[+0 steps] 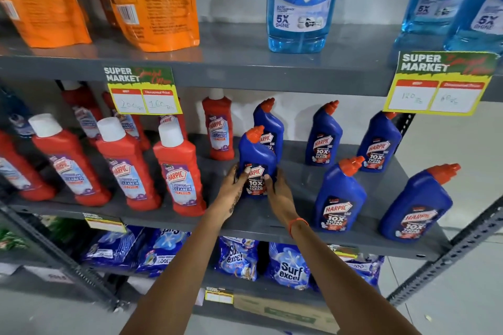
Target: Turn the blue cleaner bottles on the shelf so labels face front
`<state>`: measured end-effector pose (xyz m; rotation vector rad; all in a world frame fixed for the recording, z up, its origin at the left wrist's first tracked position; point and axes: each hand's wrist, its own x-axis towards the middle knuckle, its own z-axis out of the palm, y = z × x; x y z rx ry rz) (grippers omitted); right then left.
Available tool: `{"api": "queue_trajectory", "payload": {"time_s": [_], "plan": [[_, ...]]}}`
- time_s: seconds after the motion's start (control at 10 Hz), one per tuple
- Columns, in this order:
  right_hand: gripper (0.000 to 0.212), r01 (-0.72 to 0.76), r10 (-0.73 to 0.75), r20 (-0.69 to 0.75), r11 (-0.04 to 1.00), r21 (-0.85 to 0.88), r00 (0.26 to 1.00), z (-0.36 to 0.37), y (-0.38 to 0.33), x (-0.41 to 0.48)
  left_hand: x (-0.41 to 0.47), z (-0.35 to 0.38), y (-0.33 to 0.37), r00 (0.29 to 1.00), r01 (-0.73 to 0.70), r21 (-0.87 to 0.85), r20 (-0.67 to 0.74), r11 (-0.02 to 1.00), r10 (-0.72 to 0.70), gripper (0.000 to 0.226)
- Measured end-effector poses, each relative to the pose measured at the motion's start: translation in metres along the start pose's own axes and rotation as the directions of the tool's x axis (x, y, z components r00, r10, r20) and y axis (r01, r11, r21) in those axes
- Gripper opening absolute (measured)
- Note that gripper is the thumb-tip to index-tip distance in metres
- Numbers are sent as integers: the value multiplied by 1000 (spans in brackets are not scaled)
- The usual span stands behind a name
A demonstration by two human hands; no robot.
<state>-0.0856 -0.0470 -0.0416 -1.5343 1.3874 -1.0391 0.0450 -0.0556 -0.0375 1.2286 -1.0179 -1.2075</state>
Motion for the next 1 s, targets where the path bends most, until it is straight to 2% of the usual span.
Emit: {"api": "queue_trajectory", "payload": {"time_s": [0.3, 0.5, 0.7, 0.9, 1.0], "plan": [[39, 92, -94, -94, 995, -22, 991, -4, 19, -38, -38, -1, -17, 993, -117, 68, 29, 991, 115, 33], [43, 65, -66, -106, 998, -14, 992, -4, 19, -57, -55, -4, -17, 990, -129, 114, 64, 985, 122, 29], [38, 67, -68, -115, 998, -17, 991, -4, 12, -67, -70, -3, -8, 988, -153, 193, 26, 969, 151, 35], [49, 17, -20, -25, 993, -117, 999, -12, 2, -77, -84, 2, -1, 993, -100, 357, -25, 929, 116, 44], [66, -96, 141, 109, 934, -344, 984, -29, -11, -78, -103, 16, 13, 979, -37, 633, -134, 774, 156, 65]]}}
